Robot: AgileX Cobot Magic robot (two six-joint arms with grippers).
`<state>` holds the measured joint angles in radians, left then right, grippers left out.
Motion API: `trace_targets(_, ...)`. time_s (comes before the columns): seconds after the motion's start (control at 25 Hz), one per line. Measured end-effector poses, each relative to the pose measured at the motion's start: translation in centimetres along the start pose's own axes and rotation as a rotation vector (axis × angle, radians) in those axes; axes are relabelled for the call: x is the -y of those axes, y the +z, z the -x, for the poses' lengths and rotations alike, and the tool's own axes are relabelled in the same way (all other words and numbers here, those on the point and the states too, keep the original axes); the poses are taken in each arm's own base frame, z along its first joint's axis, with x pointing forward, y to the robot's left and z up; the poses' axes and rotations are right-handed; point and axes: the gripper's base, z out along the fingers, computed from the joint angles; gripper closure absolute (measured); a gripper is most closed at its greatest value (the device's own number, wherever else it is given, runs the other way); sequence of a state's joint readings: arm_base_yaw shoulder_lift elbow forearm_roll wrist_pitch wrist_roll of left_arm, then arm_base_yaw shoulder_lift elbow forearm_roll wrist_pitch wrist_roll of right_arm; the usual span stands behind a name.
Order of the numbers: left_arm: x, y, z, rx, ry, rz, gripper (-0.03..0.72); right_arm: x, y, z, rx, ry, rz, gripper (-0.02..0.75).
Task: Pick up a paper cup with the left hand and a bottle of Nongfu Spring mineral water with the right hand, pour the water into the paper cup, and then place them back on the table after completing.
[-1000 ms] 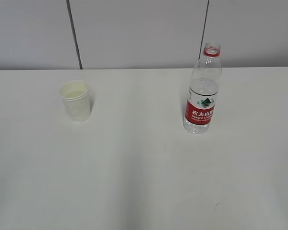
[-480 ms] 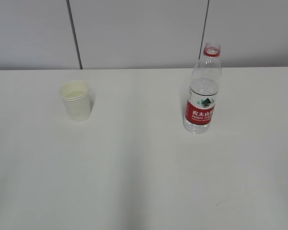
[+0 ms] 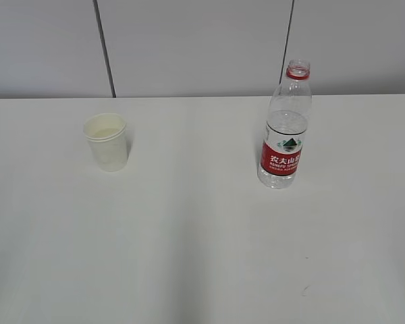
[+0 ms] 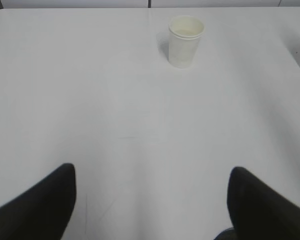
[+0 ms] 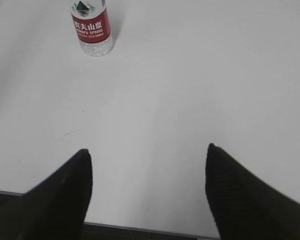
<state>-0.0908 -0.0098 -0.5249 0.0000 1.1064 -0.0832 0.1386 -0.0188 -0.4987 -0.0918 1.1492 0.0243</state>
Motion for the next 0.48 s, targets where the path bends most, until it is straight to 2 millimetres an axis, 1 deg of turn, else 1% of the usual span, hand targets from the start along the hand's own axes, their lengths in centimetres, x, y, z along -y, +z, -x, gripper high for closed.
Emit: trace_targets(0.48, 0.00, 0.00, 0.00, 0.000, 0.000, 0.000, 0.125, 0.59, -0.02, 0.02, 0.002, -0.029, -0.065, 0.220)
